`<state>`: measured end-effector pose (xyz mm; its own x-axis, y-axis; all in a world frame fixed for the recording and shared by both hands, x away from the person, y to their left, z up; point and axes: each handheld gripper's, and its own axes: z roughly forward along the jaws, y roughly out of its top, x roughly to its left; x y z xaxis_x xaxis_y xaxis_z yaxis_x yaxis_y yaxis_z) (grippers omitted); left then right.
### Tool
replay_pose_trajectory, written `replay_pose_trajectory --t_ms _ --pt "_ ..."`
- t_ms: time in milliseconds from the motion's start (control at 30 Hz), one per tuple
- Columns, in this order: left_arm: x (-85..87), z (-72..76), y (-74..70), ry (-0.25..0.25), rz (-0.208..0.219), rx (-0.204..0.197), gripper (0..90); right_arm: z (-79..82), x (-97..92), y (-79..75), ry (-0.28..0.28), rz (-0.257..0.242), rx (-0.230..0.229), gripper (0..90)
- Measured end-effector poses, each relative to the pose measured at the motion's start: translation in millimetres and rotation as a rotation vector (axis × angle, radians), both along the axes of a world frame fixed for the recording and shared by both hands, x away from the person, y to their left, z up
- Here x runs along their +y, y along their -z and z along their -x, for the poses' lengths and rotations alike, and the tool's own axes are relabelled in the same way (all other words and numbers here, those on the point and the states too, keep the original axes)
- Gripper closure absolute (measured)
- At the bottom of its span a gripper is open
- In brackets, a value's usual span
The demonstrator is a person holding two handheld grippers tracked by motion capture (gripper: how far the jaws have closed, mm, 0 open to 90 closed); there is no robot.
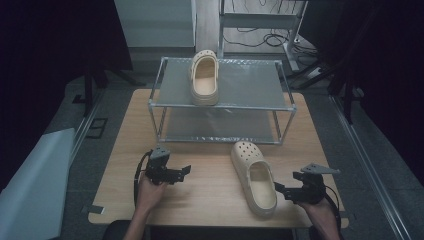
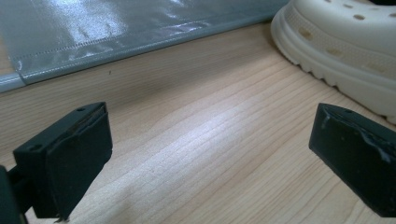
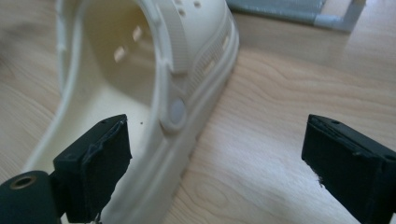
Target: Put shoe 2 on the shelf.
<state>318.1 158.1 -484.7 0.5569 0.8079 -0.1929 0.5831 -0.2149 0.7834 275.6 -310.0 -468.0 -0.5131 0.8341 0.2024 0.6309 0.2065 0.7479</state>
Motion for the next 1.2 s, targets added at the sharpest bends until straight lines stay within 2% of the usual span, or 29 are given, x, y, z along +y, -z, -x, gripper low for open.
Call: replay_pose_trajectory --t_ms 67,133,267,300,333,533,767,833,933,1100,1133,1200 --pt "0.4 0.3 -0.1 -0.003 0.011 0.0 0.0 -2.1 3.3 -2.2 0.007 -0.016 -0.005 11.3" --pt "0.1 0.7 -0.2 -0.005 0.004 -0.002 0.0 -4.9 8.0 -3.7 0.004 -0.015 -0.004 13.2" --pt "-0.6 0.7 0.1 -0.006 -0.009 -0.002 0.0 -10.6 16.1 -4.1 -0.008 0.012 -0.003 13.6" --pt "-0.7 0.4 1.2 -0.009 -0.018 0.001 0.0 -14.9 20.9 -2.7 -0.018 0.052 -0.006 13.8" --pt "-0.8 0.2 2.1 -0.01 -0.023 0.003 0.0 -17.3 23.2 -2.0 -0.019 0.067 -0.004 13.9" --pt "-1.5 -0.5 5.5 -0.02 -0.062 0.012 0.0 -34.9 40.9 0.1 -0.007 0.089 0.039 18.9" --pt "-0.1 -0.5 5.9 -0.021 -0.058 0.013 0.0 -53.5 63.6 2.4 0.037 0.129 0.129 36.4" --pt "-0.3 -0.5 6.3 -0.021 -0.057 0.015 0.0 -57.5 67.8 2.0 0.053 0.147 0.142 44.4" --pt "-2.0 -0.6 7.7 -0.014 -0.061 0.02 0.0 -61.9 72.4 2.1 0.076 0.177 0.187 56.3" --pt "-1.5 -1.4 6.6 -0.013 -0.057 0.017 0.0 -63.9 69.7 0.9 0.116 0.188 0.191 68.3" --pt "-1.5 -1.4 6.6 -0.013 -0.057 0.017 0.0 -63.9 69.7 0.9 0.116 0.188 0.191 68.3" --pt "-1.1 -0.4 6.4 -0.013 -0.055 0.017 0.0 -64.7 63.7 0.5 0.14 0.166 0.196 73.0"
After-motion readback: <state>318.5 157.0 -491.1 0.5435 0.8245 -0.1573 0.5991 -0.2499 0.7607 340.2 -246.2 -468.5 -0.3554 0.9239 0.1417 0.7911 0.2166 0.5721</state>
